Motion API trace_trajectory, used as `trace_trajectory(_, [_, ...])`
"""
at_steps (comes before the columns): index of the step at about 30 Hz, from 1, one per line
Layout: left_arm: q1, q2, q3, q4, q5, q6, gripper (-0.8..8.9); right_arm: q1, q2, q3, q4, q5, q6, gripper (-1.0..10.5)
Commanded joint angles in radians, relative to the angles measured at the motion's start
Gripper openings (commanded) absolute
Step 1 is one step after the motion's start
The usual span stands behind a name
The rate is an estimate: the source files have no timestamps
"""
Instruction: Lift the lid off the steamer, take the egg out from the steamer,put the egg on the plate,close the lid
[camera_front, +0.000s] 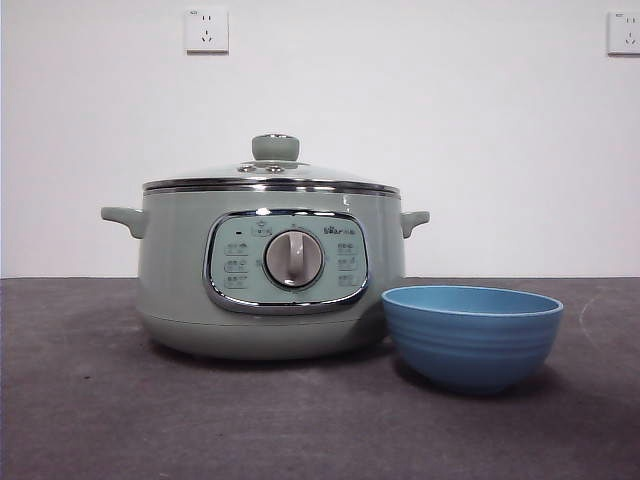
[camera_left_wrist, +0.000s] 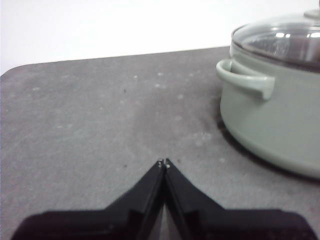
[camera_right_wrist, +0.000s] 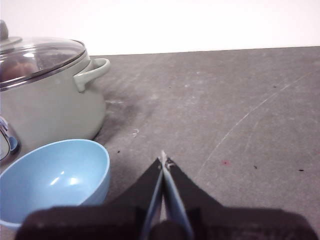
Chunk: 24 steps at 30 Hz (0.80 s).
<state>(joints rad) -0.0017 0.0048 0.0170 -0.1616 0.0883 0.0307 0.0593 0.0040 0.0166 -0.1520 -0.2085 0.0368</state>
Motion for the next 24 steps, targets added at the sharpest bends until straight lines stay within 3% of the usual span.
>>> trace_trajectory(1, [0.003, -0.002, -0.012, 0.036, 0.0, -0.126, -0.05, 0.001, -0.002, -0.011, 0.016, -0.002, 0.03, 0.0])
trace_trajectory(7, [0.003, -0.001, 0.045, 0.058, 0.061, -0.234, -0.08, 0.001, -0.002, 0.014, 0.135, -0.002, 0.207, -0.1])
trace_trajectory(9, [0.003, 0.004, 0.08, 0.051, 0.079, -0.249, -0.08, 0.001, 0.004, 0.048, 0.135, -0.002, 0.232, -0.1])
trace_trajectory(15, [0.003, 0.069, 0.233, -0.017, 0.111, -0.274, -0.08, 0.002, 0.087, 0.197, 0.091, -0.01, 0.236, -0.1])
trace_trajectory(19, [0.003, 0.162, 0.355, -0.058, 0.19, -0.269, -0.08, 0.003, 0.202, 0.336, 0.014, -0.066, 0.225, -0.1])
trace_trajectory(24, [0.003, 0.3, 0.513, -0.159, 0.29, -0.229, -0.08, 0.003, 0.384, 0.523, -0.12, -0.189, 0.143, -0.1])
